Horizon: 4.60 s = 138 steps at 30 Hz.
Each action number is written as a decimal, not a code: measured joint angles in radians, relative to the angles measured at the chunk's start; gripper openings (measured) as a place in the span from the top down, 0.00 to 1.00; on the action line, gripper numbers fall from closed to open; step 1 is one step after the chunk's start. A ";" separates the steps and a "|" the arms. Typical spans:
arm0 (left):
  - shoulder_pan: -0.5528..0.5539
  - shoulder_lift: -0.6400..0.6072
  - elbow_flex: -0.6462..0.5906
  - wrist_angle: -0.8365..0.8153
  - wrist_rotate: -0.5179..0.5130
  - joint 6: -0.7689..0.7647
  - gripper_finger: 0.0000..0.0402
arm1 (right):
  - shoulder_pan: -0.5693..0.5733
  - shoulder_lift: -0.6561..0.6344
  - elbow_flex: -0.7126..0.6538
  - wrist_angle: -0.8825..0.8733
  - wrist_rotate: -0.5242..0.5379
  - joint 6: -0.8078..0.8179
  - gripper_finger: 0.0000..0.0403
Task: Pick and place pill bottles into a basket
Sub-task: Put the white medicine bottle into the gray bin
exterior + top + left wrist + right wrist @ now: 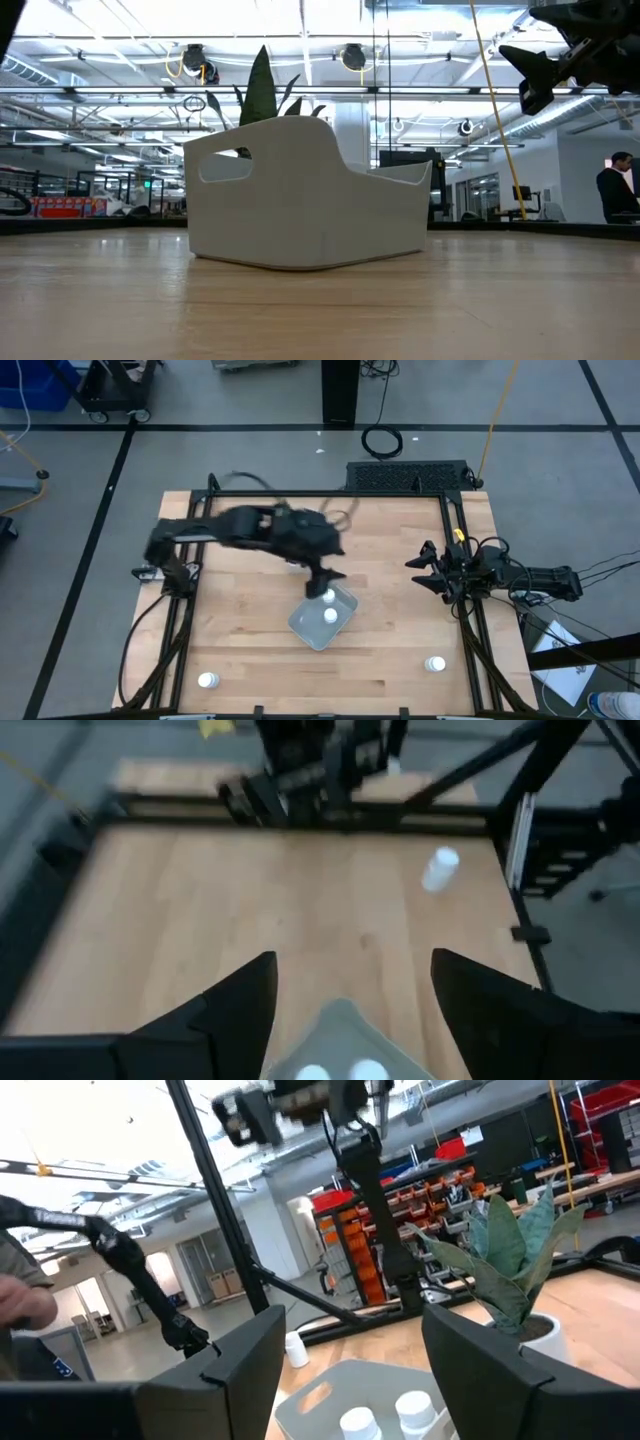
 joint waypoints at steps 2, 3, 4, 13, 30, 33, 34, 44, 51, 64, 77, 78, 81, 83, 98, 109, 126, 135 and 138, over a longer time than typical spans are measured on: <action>-0.007 -0.069 -0.062 0.036 -0.007 0.013 0.36 | 0.000 0.003 0.000 -0.002 0.000 0.000 0.43; -0.008 -0.105 -0.107 0.070 0.001 0.012 0.37 | 0.000 0.003 0.000 0.000 0.000 0.000 0.43; -0.008 -0.141 -0.161 0.103 0.007 0.004 0.38 | 0.000 0.004 0.000 0.000 0.000 0.000 0.43; -0.051 -0.493 -0.727 0.440 -0.074 -0.099 0.46 | 0.000 0.004 0.000 0.000 0.000 0.000 0.43; -0.074 -0.794 -1.475 0.789 -0.059 -0.125 0.47 | 0.000 0.004 0.000 -0.007 0.000 0.000 0.43; -0.075 -0.832 -1.575 0.909 -0.110 -0.138 0.47 | 0.000 0.011 0.000 -0.002 0.000 0.000 0.44; -0.075 -0.846 -1.599 0.929 -0.118 -0.142 0.47 | 0.000 0.011 0.000 -0.008 0.000 0.000 0.44; -0.074 -1.134 -1.842 1.111 -0.204 -0.020 0.47 | 0.000 0.025 0.000 -0.013 0.000 0.000 0.43; -0.075 -1.345 -1.880 0.987 -0.124 0.047 0.47 | 0.000 0.026 0.000 -0.010 0.000 0.000 0.43; -0.074 -1.619 -1.923 0.847 -0.079 0.093 0.47 | 0.000 0.025 0.000 -0.007 0.000 0.000 0.43; -0.074 -1.794 -2.077 0.900 -0.034 0.071 0.47 | 0.000 0.025 -0.001 -0.007 0.000 0.000 0.43; -0.074 -1.800 -2.092 0.927 -0.038 0.070 0.47 | 0.000 0.025 -0.001 -0.007 0.000 0.000 0.43; -0.074 -1.798 -2.118 0.991 -0.038 0.078 0.47 | 0.000 0.025 -0.002 -0.007 0.000 0.000 0.43; -0.074 -1.791 -2.119 0.991 -0.045 0.077 0.47 | 0.000 0.025 -0.002 -0.007 0.000 0.000 0.43; -0.074 -1.790 -2.119 1.002 -0.059 0.061 0.47 | 0.000 0.025 -0.001 0.040 0.092 0.003 0.44; -0.074 -1.790 -2.120 1.007 -0.061 0.062 0.47 | 0.000 0.026 -0.001 0.477 0.638 0.479 0.43; -0.074 -1.790 -2.120 1.008 -0.061 0.062 0.47 | -0.004 0.026 0.026 0.788 0.907 0.500 0.44; -0.074 -1.790 -2.120 1.011 -0.062 0.062 0.47 | -0.006 0.326 0.511 -0.045 0.646 0.218 0.44; -0.074 -1.790 -2.120 1.014 -0.062 0.062 0.47 | -0.024 0.498 0.695 -0.272 0.563 0.180 0.44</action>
